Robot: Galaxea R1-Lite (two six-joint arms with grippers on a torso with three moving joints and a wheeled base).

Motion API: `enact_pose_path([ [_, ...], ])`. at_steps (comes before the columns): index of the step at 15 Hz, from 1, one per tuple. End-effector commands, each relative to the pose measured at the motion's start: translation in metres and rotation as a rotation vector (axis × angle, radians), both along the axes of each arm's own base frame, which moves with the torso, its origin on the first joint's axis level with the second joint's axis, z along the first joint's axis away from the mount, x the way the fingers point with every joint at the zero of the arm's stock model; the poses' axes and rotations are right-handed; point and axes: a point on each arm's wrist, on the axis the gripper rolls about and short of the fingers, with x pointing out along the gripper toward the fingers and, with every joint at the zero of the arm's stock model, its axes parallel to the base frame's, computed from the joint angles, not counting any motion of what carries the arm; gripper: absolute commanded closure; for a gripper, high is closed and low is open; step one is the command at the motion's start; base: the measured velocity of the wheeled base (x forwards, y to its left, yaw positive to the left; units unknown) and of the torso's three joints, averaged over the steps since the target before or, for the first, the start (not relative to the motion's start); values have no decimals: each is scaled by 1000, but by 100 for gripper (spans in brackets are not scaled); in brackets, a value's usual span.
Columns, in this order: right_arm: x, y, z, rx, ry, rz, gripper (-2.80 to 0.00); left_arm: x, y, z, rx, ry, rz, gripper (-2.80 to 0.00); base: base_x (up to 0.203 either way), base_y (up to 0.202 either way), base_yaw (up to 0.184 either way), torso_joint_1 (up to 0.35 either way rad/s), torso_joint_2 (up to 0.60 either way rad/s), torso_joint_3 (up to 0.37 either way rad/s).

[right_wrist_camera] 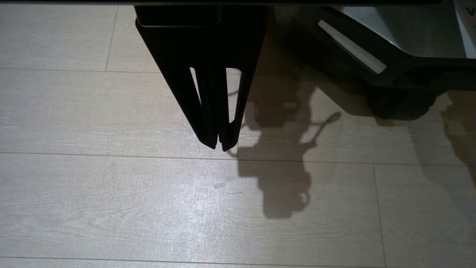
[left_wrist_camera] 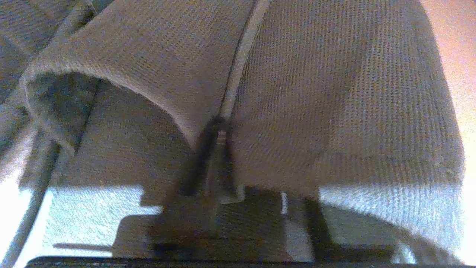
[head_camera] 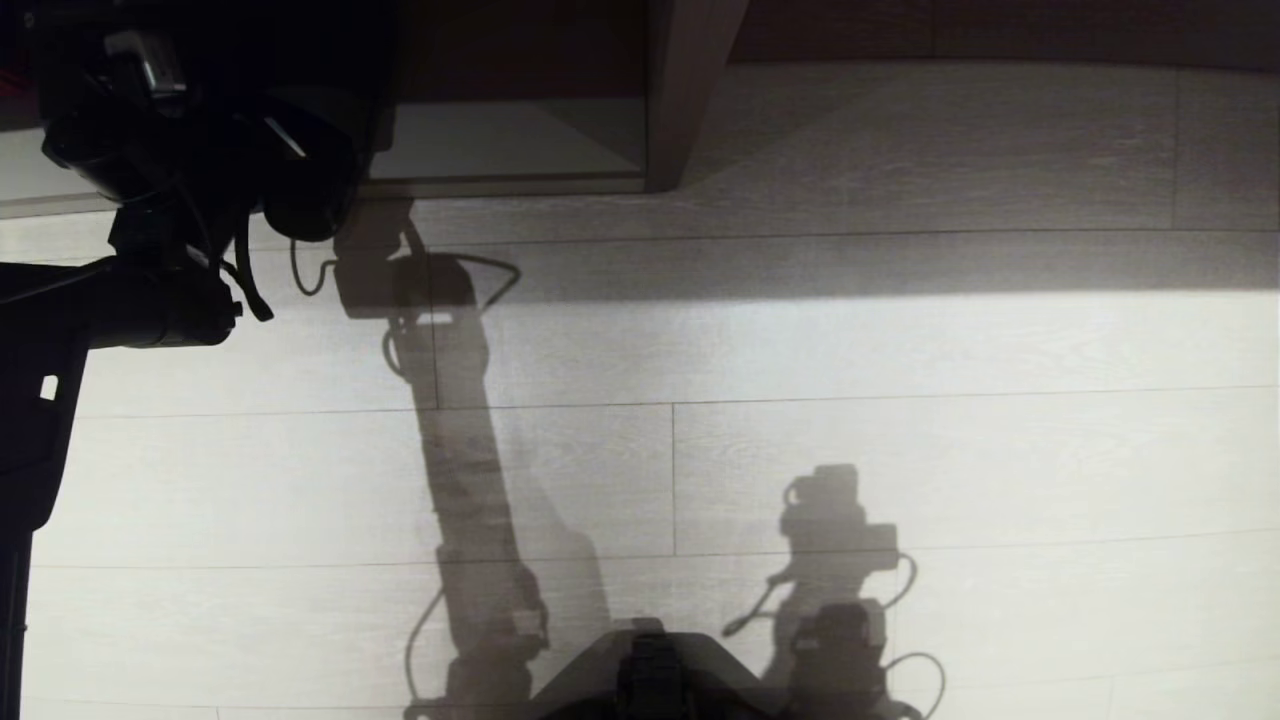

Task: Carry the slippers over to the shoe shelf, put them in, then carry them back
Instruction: Place the slippers on the floor

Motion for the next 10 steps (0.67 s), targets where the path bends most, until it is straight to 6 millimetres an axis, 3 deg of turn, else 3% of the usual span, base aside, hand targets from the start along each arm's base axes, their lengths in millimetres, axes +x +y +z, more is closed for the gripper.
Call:
enact_pose_path([
  [1, 0, 0, 0, 0, -1, 1, 0, -10, -1, 14, 0, -30, -4, -280, 0, 0, 0, 0, 0, 0],
  [7, 0, 0, 0, 0, -1, 1, 0, -41, 0, 53, -33, -55, -29, -280, 0, 0, 0, 0, 0, 0],
  [10, 0, 0, 0, 0, -1, 1, 0, -52, -1, 62, -35, -48, -28, -280, 0, 0, 0, 0, 0, 0],
])
